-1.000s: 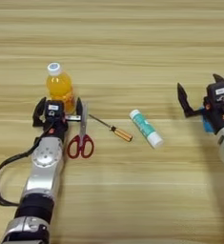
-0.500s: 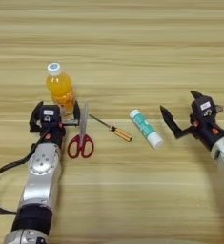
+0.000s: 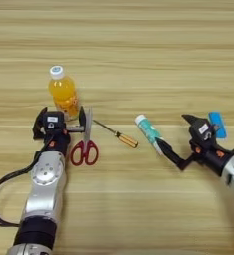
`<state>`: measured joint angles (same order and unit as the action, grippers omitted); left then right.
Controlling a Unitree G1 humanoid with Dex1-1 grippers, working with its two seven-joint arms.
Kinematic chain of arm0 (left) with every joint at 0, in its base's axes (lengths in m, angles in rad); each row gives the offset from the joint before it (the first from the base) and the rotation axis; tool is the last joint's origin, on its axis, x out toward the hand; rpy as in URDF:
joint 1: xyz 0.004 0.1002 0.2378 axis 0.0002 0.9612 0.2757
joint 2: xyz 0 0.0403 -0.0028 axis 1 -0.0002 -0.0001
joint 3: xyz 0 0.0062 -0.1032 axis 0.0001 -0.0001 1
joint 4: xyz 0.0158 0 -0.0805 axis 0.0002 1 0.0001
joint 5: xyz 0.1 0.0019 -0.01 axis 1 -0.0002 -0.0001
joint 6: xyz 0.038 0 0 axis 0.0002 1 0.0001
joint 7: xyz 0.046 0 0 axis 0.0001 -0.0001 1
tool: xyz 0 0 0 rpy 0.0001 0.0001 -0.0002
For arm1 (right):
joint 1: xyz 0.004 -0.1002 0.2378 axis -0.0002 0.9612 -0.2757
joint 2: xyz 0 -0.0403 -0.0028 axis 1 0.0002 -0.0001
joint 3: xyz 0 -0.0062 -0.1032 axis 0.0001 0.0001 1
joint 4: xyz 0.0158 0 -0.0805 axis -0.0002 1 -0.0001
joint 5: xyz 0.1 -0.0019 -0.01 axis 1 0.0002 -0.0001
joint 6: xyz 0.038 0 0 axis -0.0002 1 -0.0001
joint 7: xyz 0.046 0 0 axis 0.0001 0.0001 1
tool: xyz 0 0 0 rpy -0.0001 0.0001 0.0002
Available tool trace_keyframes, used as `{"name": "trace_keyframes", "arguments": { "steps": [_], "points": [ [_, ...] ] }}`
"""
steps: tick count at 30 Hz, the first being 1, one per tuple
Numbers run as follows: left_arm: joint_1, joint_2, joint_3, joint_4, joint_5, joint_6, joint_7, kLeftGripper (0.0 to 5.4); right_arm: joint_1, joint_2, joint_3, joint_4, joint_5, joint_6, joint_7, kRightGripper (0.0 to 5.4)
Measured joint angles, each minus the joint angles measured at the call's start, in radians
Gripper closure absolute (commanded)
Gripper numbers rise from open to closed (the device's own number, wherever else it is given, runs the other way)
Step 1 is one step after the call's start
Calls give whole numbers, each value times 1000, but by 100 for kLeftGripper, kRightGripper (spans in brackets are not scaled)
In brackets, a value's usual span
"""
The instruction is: Move the objects on the table
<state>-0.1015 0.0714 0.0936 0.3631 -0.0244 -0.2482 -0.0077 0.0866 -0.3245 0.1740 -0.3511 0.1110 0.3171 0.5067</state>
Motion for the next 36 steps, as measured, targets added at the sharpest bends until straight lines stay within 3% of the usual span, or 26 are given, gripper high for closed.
{"name": "trace_keyframes", "arguments": {
  "steps": [13,28,36],
  "points": [
    [2,-9,0,0,0,0,2,4,-5,0,56,102,-12,-5,15,0],
    [2,-11,0,-1,1,0,1,4,-80,40,85,281,-72,-84,-15,0],
    [2,-13,0,-1,1,0,3,0,-109,66,84,339,-72,-113,-20,92]
  ]
}}
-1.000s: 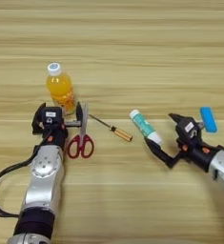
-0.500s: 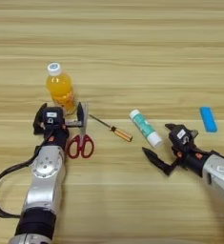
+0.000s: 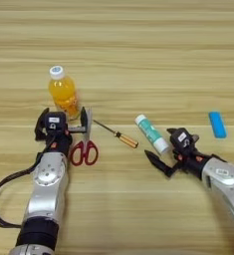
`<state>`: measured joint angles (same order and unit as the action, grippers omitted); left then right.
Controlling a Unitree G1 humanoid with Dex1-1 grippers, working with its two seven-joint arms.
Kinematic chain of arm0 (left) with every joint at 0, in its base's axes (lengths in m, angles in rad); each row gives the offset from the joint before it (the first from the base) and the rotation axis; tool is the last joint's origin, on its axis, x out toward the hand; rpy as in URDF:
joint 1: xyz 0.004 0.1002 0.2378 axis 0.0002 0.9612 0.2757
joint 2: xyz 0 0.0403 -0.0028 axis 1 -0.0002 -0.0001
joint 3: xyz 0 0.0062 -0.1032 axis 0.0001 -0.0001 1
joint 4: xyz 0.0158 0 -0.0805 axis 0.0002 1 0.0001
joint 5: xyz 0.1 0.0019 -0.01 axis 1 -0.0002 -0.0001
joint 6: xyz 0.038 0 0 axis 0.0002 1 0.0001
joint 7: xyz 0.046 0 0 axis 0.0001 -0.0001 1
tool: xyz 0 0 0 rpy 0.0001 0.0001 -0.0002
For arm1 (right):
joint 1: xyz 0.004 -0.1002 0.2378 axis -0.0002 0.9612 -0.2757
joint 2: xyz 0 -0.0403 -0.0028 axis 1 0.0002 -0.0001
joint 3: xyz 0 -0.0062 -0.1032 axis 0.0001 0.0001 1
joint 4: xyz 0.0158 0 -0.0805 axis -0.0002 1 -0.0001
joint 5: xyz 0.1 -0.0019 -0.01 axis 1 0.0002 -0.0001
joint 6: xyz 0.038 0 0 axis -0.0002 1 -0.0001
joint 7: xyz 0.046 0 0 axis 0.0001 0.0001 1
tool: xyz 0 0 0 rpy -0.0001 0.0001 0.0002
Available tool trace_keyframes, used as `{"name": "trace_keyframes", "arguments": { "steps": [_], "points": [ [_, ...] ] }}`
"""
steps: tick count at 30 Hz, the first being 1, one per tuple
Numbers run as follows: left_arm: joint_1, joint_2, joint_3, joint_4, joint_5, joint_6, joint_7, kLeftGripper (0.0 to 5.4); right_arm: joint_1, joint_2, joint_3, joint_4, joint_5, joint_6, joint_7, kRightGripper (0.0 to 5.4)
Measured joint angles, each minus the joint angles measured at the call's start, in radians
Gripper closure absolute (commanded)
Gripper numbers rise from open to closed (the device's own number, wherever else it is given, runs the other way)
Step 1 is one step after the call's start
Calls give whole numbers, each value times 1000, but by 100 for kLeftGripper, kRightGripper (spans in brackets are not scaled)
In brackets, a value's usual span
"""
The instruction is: Move the objects on the table
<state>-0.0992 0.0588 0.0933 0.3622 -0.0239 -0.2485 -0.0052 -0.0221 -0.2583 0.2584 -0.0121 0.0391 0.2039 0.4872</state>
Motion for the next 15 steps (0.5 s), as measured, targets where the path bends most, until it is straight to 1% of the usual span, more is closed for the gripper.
{"name": "trace_keyframes", "arguments": {
  "steps": [4,8,15],
  "points": [
    [0,0,0,0,0,0,0,0,-4,6,-1,17,-3,-20,-9,133],
    [0,-1,0,0,0,0,0,0,-10,13,1,29,-21,-38,-24,177],
    [0,-3,0,0,0,0,1,0,-10,20,3,37,-32,-49,-35,253]
  ]
}}
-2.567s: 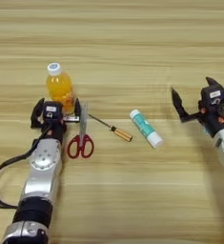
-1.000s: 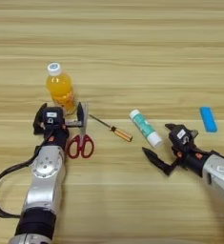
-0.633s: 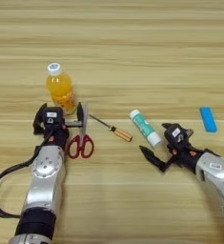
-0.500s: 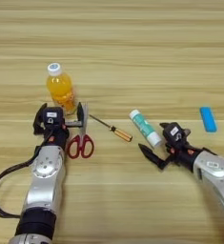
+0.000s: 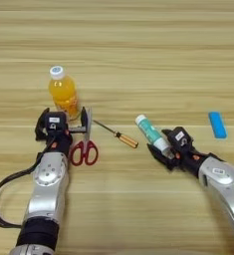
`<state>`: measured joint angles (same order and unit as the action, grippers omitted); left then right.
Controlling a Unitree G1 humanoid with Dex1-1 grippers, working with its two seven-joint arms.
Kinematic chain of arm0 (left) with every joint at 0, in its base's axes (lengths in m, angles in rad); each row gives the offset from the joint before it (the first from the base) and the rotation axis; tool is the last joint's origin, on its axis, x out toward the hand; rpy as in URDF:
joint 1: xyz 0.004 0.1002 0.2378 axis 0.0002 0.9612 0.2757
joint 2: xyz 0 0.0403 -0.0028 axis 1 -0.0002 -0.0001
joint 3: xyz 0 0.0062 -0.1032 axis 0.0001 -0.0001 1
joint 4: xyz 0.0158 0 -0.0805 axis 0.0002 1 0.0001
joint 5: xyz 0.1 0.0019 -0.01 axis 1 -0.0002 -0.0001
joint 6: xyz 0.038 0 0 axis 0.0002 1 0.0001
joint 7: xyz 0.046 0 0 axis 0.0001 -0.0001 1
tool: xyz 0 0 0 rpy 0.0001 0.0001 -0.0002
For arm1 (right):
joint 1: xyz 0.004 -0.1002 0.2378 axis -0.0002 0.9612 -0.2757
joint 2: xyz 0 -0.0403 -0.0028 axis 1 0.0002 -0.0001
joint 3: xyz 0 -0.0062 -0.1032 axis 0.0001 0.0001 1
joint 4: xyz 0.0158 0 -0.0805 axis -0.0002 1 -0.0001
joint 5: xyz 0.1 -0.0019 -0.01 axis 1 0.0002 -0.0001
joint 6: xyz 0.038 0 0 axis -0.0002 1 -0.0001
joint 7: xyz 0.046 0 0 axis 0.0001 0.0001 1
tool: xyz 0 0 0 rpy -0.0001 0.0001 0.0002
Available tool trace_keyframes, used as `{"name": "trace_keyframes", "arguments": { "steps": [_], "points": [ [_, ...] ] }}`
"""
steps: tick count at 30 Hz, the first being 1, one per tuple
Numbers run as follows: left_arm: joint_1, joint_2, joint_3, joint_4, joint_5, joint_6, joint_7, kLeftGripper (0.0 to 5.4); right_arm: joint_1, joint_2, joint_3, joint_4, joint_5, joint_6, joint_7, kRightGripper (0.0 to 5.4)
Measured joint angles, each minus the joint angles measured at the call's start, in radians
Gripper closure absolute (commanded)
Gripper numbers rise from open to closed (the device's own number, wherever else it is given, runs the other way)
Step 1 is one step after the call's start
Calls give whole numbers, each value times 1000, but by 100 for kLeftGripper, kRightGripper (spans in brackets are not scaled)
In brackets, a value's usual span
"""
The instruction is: Move the objects on the table
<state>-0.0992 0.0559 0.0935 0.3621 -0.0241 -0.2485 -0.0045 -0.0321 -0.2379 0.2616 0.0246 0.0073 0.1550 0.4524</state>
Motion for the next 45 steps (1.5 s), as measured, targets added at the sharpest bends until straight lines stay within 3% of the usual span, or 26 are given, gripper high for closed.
{"name": "trace_keyframes", "arguments": {
  "steps": [11,24,28,34,41,45],
  "points": [
    [0,-1,0,0,0,0,0,0,-2,2,-2,11,-15,-14,-28,370],
    [0,-2,0,0,0,0,0,0,1,2,-44,11,-15,-13,-52,371],
    [1,-3,0,-2,0,0,1,0,4,1,-86,-19,-4,-12,-68,371],
    [3,-4,-1,-7,1,0,1,0,5,0,-205,-98,33,-5,-128,371],
    [4,-4,-1,-8,1,0,1,0,-18,-15,-379,-95,47,13,-258,371],
    [4,-4,-1,-8,1,0,1,0,-34,-25,-422,-52,47,37,-296,371]
  ]
}}
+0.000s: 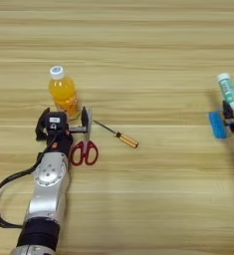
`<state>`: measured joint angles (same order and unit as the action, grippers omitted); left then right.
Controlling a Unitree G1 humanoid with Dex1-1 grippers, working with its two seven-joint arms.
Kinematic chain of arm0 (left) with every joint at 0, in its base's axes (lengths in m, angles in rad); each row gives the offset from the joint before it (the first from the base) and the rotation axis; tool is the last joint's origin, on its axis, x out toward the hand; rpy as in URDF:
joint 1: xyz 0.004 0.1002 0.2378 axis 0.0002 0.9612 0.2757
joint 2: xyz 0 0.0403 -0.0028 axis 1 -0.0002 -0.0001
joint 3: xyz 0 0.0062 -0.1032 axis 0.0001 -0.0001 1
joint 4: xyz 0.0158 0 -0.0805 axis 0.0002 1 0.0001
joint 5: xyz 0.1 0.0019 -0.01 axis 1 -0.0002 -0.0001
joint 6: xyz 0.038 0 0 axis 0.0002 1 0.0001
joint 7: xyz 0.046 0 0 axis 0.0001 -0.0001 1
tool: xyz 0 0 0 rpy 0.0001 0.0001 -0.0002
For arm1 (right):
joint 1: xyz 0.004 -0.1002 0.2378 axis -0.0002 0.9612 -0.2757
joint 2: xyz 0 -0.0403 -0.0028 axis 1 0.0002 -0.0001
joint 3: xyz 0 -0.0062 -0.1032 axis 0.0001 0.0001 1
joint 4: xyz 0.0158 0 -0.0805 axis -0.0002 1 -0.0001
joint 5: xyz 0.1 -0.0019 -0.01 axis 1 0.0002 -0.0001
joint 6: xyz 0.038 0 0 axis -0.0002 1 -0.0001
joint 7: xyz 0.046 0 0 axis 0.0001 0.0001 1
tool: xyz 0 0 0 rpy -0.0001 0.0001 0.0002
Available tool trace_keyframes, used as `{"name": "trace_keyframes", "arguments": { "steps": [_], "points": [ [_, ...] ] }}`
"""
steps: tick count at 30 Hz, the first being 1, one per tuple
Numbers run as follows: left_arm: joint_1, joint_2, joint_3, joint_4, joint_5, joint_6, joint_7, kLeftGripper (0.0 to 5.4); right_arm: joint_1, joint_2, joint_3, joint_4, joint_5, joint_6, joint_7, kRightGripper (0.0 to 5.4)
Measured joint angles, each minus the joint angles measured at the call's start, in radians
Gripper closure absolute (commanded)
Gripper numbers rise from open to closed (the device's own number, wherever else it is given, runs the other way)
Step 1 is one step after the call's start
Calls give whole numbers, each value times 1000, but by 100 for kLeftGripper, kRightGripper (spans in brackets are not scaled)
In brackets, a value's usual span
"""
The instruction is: Move the objects on the table
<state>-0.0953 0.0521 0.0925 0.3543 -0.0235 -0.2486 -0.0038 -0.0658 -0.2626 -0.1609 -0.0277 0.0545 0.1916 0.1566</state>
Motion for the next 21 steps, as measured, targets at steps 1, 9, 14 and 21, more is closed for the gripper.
{"name": "trace_keyframes", "arguments": {
  "steps": [1,9,14,21],
  "points": [
    [0,0,0,0,0,0,0,0,0,0,-4,7,0,5,-2,371],
    [0,0,0,0,0,0,0,0,-7,-13,-37,71,-8,37,-41,371],
    [0,0,0,0,0,0,0,0,-14,-17,-41,125,-11,63,-42,371],
    [0,0,0,0,0,0,0,0,-21,-22,-24,158,-16,96,-27,371]
  ]
}}
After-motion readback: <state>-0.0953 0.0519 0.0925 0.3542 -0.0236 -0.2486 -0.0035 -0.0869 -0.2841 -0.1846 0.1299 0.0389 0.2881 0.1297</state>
